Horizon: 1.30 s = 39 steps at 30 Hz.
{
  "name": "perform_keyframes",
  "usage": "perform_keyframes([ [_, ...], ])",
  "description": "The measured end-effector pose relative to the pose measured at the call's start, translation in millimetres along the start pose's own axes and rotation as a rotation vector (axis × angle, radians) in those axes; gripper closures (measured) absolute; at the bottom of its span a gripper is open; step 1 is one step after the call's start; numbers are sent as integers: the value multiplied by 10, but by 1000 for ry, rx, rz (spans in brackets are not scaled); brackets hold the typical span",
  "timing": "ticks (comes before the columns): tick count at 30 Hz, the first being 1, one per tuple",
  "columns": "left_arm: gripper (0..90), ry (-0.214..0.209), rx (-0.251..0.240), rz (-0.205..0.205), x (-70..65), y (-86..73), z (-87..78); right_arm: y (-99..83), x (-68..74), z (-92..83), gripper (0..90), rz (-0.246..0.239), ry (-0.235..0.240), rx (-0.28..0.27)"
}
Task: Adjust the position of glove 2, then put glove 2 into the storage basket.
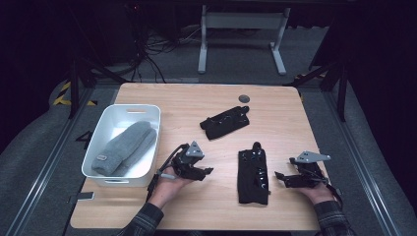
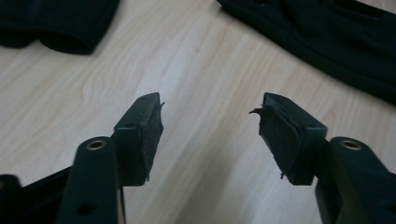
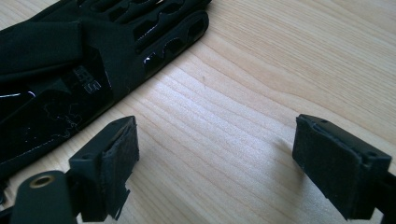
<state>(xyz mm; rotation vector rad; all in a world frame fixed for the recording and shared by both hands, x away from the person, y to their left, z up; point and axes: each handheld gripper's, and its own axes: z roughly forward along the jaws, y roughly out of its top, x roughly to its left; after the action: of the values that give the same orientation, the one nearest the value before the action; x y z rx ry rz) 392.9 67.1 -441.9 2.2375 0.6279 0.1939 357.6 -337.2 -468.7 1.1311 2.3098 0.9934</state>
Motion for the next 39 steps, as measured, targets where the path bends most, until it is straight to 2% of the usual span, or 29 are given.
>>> perform_keyframes([
  [5, 567, -7, -6, -26, 64, 119, 32, 0, 0, 0, 147, 0, 1, -1],
  [6, 602, -12, -19, -33, 71, 142, 41, 0, 0, 0, 148, 0, 1, 0],
  [10, 717, -18, -14, -58, 109, 220, 111, 0, 0, 0, 147, 0, 0, 0],
  [14, 887, -22, -36, -67, 157, 310, 142, 1, -1, 0, 147, 0, 0, 0],
  [16, 897, -22, -29, -81, 192, 358, 174, 0, 0, 0, 147, 0, 0, 0],
  [20, 898, -6, -21, -78, 269, 466, 240, 1, -1, 0, 147, 0, 0, 0],
  [21, 898, 16, -10, -61, 305, 526, 276, 1, -1, 0, 147, 0, 0, 0],
  [24, 899, 21, -10, -63, 358, 589, 313, 1, -1, 0, 147, 0, 0, 0],
  [25, 899, 36, 0, -56, 394, 622, 340, 1, -1, 0, 147, 0, 0, 0],
  [26, 899, 40, 0, -62, 450, 648, 392, 0, -1, 0, 147, 0, 0, 0],
  [27, 899, 40, 0, -62, 450, 648, 392, 0, -1, 0, 147, 0, 0, 0],
  [29, 899, 48, 3, -86, 570, 681, 464, 1, -1, 0, 147, 0, 0, 0],
  [31, 899, 51, 4, -88, 600, 690, 479, 1, -1, 0, 148, 0, 0, 0],
  [33, 899, 67, 3, -96, 714, 719, 547, 1, -1, 0, 147, 0, 0, 0],
  [36, 899, 82, 7, -102, 775, 736, 585, 1, -1, 0, 147, 0, 0, 0],
  [39, 899, 96, 11, -126, 874, 738, 662, 1, -1, 1, 148, 0, -1, 0],
])
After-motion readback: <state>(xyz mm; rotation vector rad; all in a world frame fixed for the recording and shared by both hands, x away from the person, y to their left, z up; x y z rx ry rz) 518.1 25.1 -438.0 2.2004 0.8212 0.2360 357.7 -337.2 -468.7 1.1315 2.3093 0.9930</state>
